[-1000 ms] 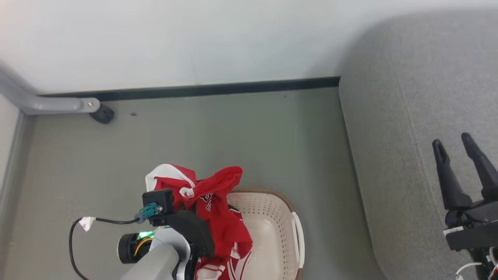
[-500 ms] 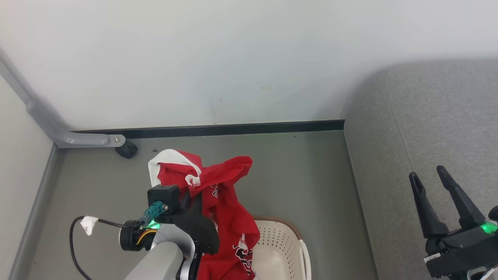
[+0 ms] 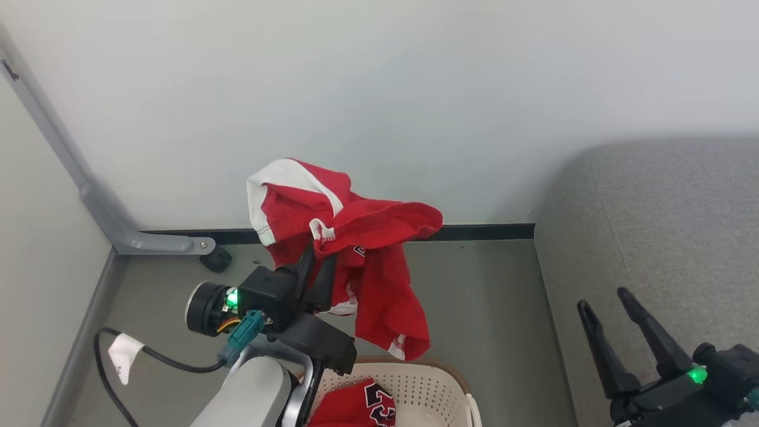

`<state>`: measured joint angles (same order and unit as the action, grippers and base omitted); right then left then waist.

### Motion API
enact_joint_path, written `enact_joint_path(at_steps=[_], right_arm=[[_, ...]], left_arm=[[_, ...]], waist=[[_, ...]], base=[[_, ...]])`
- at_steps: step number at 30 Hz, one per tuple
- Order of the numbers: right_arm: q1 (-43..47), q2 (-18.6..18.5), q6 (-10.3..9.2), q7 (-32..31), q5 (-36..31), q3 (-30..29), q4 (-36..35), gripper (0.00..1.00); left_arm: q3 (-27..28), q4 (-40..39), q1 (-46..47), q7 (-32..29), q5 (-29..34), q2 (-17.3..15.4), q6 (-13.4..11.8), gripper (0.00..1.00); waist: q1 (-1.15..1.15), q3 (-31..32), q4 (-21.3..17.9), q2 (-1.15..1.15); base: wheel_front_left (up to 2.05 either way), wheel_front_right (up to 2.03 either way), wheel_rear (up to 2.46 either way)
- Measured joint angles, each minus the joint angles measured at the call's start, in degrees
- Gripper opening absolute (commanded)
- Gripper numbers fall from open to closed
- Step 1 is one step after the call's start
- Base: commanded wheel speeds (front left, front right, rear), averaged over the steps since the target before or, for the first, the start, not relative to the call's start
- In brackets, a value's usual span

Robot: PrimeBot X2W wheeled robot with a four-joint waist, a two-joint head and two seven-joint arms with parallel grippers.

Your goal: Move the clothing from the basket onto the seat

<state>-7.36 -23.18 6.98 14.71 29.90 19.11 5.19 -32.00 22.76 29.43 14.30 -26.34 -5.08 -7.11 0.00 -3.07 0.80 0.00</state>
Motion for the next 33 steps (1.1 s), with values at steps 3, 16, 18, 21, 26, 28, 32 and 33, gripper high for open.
enact_joint_path(at_steps=[3,16,18,21,26,28,32,33], right_arm=[[0.0,0.6,0.01,0.0,-0.4,1.6,-0.1,1.0],[-2.8,-0.5,0.08,0.0,-1.2,10.3,-1.8,1.0],[-3.9,-1.5,0.08,0.0,-0.9,12.4,-2.4,1.0],[-5.8,-2.2,0.09,0.0,-0.2,15.2,-3.1,1.0],[-9.8,-2.2,0.09,0.0,1.2,18.9,-3.5,1.0],[-11.5,-1.7,0.09,0.0,2.1,20.0,-3.3,1.0],[-14.5,-0.1,0.09,-0.5,2.4,21.7,-1.4,1.0],[-14.8,0.2,0.09,-0.5,2.4,21.7,-0.8,1.0]], left_arm=[[-0.1,-5.0,-0.6,0.0,1.8,-0.9,0.0,0.0],[-2.4,-19.0,-0.6,-5.3,-1.6,-4.5,1.7,0.0],[-2.4,-20.3,-0.5,-6.8,-3.1,-4.5,2.6,0.0],[-2.5,-21.6,-0.5,-9.2,-4.4,-4.6,3.6,0.0],[-3.4,-22.5,-0.2,-12.6,-5.8,-4.4,3.6,0.0],[-3.7,-22.9,0.1,-13.6,-5.9,-4.1,3.6,0.0],[-4.0,-23.5,1.6,-15.5,-6.4,-3.5,3.6,0.0],[-4.1,-23.6,2.0,-16.0,-6.4,-3.4,3.6,0.0]], waist=[[0.0,0.6,0.2,0.0],[0.0,1.2,1.2,0.01],[0.0,1.2,1.5,0.01],[0.0,1.3,2.1,0.01],[0.0,1.3,3.3,0.01],[0.0,1.3,3.9,0.01],[0.0,1.3,5.1,0.0],[0.0,1.3,5.4,0.01]], base=[[0.0,0.0,0.0],[0.0,0.0,0.0],[0.0,0.0,0.0],[0.0,0.0,0.0],[0.0,0.0,0.0],[0.0,0.0,0.0],[0.0,0.0,0.0],[0.0,0.0,0.0]])
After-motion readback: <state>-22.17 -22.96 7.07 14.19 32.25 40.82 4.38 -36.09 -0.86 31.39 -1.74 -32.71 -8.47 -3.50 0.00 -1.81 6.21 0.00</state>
